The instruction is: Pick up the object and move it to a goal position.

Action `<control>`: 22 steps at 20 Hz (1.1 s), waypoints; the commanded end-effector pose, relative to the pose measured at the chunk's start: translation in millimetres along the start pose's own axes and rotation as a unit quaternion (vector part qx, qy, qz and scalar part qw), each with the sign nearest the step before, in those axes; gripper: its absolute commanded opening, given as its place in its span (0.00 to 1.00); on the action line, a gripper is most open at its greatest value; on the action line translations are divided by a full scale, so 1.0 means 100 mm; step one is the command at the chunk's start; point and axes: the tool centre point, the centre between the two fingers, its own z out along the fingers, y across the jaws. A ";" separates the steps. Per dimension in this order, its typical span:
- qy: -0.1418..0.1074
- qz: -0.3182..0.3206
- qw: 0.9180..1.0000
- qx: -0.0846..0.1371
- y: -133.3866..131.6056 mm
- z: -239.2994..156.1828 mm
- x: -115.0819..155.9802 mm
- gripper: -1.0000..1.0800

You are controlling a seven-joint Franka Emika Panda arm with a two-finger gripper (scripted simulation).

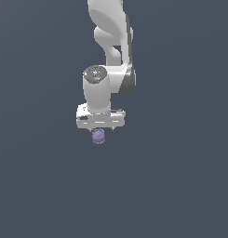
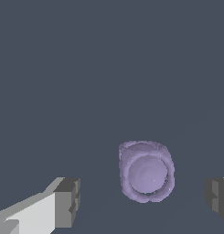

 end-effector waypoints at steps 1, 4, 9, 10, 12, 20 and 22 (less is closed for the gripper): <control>-0.002 -0.007 1.000 0.002 0.10 0.17 -0.08 0.96; -0.005 -0.012 1.000 0.003 0.18 0.31 -0.16 0.96; -0.006 -0.016 1.000 0.004 0.24 0.42 -0.23 0.96; -0.006 -0.016 1.000 0.004 0.24 0.42 -0.23 0.96; -0.007 -0.015 1.000 0.004 0.23 0.41 -0.22 0.96; -0.007 -0.016 1.000 0.004 0.23 0.68 -0.24 0.96; -0.007 -0.016 1.000 0.004 0.23 0.78 -0.24 0.96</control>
